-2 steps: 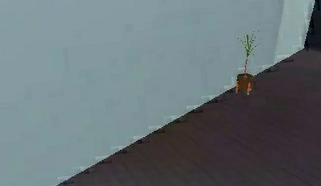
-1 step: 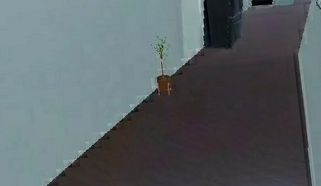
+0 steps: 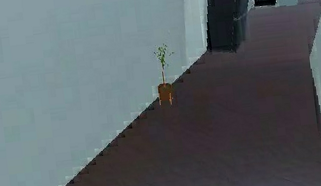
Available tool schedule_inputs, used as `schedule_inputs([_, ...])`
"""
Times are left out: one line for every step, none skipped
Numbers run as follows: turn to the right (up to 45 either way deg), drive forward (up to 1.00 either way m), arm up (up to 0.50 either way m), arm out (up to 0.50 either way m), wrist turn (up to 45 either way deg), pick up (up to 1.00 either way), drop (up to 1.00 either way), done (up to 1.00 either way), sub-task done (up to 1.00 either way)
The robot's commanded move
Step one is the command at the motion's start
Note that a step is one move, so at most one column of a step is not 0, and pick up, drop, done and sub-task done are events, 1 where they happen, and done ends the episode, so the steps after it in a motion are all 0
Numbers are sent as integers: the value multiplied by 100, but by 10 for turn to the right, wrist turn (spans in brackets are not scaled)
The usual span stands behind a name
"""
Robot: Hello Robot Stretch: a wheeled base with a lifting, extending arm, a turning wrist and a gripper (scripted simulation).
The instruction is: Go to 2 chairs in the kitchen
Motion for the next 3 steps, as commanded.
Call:
schedule_inputs([300, 0, 0, 0, 0, 0, 0, 0, 0])
schedule_inputs([0, 100, 0, 0, 0, 0, 0, 0, 0])
schedule_inputs([30, 0, 0, 0, 0, 0, 0, 0, 0])
